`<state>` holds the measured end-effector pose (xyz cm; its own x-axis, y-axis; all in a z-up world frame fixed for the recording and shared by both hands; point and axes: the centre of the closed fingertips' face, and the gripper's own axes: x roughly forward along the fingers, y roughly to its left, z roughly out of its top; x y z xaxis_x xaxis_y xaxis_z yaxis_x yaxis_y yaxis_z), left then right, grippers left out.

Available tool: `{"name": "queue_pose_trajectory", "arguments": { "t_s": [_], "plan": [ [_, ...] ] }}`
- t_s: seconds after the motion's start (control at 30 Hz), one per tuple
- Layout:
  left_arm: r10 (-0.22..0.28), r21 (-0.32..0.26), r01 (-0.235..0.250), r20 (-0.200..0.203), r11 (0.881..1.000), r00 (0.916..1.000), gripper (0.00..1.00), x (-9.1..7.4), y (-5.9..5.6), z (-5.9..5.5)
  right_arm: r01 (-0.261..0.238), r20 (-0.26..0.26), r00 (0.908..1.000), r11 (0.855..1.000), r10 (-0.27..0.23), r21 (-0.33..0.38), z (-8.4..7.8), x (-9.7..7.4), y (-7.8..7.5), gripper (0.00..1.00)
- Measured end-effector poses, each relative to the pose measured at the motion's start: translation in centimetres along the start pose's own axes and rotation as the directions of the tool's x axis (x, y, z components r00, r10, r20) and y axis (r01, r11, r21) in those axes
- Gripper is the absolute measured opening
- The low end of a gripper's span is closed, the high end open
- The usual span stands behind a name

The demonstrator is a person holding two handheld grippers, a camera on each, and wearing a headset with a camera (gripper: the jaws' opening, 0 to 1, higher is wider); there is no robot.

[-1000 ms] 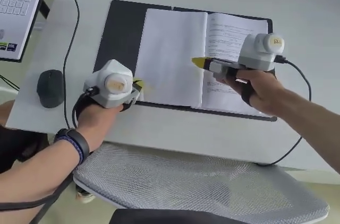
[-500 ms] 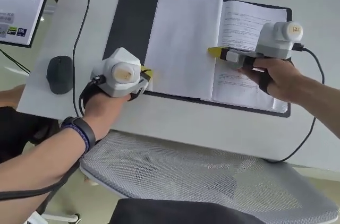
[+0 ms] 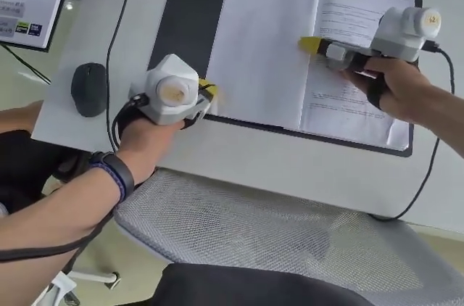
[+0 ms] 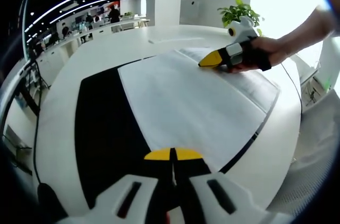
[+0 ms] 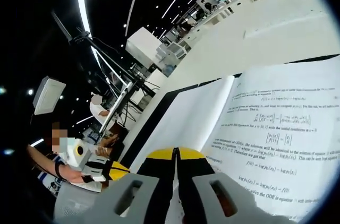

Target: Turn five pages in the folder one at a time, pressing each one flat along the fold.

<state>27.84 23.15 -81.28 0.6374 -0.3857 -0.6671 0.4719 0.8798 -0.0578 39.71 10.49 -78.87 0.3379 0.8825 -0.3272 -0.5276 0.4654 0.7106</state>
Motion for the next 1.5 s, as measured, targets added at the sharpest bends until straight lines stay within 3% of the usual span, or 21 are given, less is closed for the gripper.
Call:
{"name": "queue_pose_trajectory", "arguments": {
  "t_s": [0.1, 0.23, 0.33, 0.47, 0.67, 0.83, 1.03, 1.13, 1.3, 1.5],
  "plan": [
    [-0.002, -0.005, 0.002, 0.0, 1.0, 1.0, 0.0, 0.1, 0.1, 0.0, 0.001, 0.034, 0.9994, 0.999, -0.002, 0.039, 1.7, 0.7, -1.6, 0.0],
    [0.0, -0.003, 0.0, -0.004, 1.0, 1.0, 0.0, 0.2, 0.2, -0.2, 0.006, 0.046, 0.9989, 0.999, -0.008, 0.034, 3.5, 1.4, -3.3, 0.0],
    [0.003, -0.002, -0.003, -0.004, 1.0, 1.0, 0.0, 0.2, 0.2, -0.2, 0.03, 0.084, 0.9959, 0.999, -0.034, 0.044, 4.8, 1.8, -4.6, 0.0],
    [0.0, -0.006, 0.0, -0.004, 1.0, 1.0, 0.0, 0.3, 0.3, -0.3, 0.046, 0.16, 0.985, 0.992, -0.065, 0.121, 6.5, 2.0, -6.3, 0.0],
    [-0.001, -0.004, 0.001, -0.006, 1.0, 1.0, 0.0, 0.3, 0.3, -0.4, 0.078, 0.201, 0.9742, 0.988, -0.103, 0.132, 8.0, 2.7, -7.6, 0.0],
    [-0.001, -0.002, 0.001, -0.006, 1.0, 1.0, 0.0, 0.3, 0.3, -0.4, 0.116, 0.257, 0.9528, 0.976, -0.162, 0.185, 9.7, 3.1, -9.4, 0.0],
    [-0.001, -0.004, 0.001, -0.005, 1.0, 1.0, 0.0, 0.3, 0.4, -0.5, 0.122, 0.243, 0.9568, 0.979, -0.159, 0.161, 9.4, 3.3, -9.2, 0.0],
    [-0.001, -0.006, 0.001, -0.003, 1.0, 1.0, 0.0, 0.2, 0.5, -0.5, 0.105, 0.22, 0.9663, 0.985, -0.134, 0.14, 8.6, 3.2, -8.6, 0.0],
    [-0.005, -0.008, 0.005, 0.001, 1.0, 1.0, 0.0, 0.1, 0.6, -0.4, 0.047, 0.135, 0.9894, 0.998, -0.053, 0.048, 5.9, 2.6, -6.5, 0.0],
    [-0.007, -0.004, 0.007, 0.001, 1.0, 1.0, 0.0, 0.0, 0.6, -0.4, 0.003, 0.084, 0.9964, 1.0, -0.004, 0.02, 3.1, 1.5, -4.2, 0.0]
  ]
}}
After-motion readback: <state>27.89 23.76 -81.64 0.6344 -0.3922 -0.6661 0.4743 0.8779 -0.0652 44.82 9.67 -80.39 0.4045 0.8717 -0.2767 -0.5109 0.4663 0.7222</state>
